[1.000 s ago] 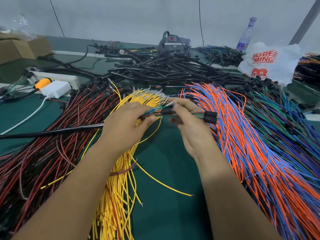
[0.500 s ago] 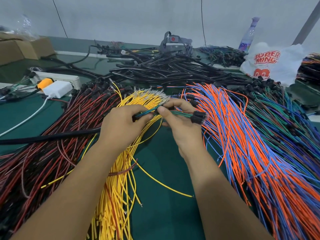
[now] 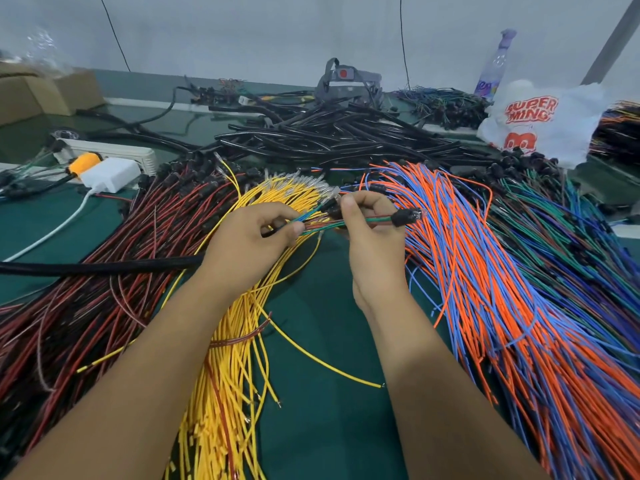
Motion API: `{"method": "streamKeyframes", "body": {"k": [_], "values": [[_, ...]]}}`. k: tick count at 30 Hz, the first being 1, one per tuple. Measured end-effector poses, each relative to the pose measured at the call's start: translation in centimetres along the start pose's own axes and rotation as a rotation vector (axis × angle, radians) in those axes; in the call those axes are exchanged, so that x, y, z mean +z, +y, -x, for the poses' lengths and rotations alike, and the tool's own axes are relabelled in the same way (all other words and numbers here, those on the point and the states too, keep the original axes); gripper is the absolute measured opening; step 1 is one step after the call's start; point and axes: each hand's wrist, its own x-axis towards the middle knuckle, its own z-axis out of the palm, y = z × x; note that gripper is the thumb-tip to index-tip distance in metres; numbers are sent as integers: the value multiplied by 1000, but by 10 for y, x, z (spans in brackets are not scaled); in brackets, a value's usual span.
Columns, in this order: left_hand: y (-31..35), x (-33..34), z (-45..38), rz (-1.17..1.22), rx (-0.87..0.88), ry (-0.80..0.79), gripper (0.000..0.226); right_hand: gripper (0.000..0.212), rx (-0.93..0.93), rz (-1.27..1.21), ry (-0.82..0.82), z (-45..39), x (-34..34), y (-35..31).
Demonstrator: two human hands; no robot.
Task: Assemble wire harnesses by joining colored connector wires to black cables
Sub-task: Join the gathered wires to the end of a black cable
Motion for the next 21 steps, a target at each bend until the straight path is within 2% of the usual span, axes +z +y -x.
{"method": "streamKeyframes", "body": {"k": [4, 6, 8, 10, 13, 15, 16, 21], "values": [[-3, 2, 2, -67, 32, -27, 4, 12, 101, -176, -141, 0, -3, -5], [-2, 3, 4, -160, 73, -37, 9, 19, 135, -183, -122, 0, -4, -8], [-1, 3, 2, -209, 87, -65, 2, 26, 200, -218, -72, -1, -6, -9], [-3, 3, 0, -176, 56, -96, 15, 32, 263, -241, -78, -4, -9, -10], [-5, 0, -2, -69, -30, -78, 24, 18, 320, -123, -153, -6, -11, -10], [-5, -3, -3, 6, -75, -57, 27, 4, 314, -77, -182, -6, -11, -8], [-4, -3, -3, 34, -90, -59, 28, 3, 291, -87, -179, -5, -10, -7], [-1, -5, -1, 93, -107, -116, 30, 18, 195, -175, -135, -4, -7, -4]]}}
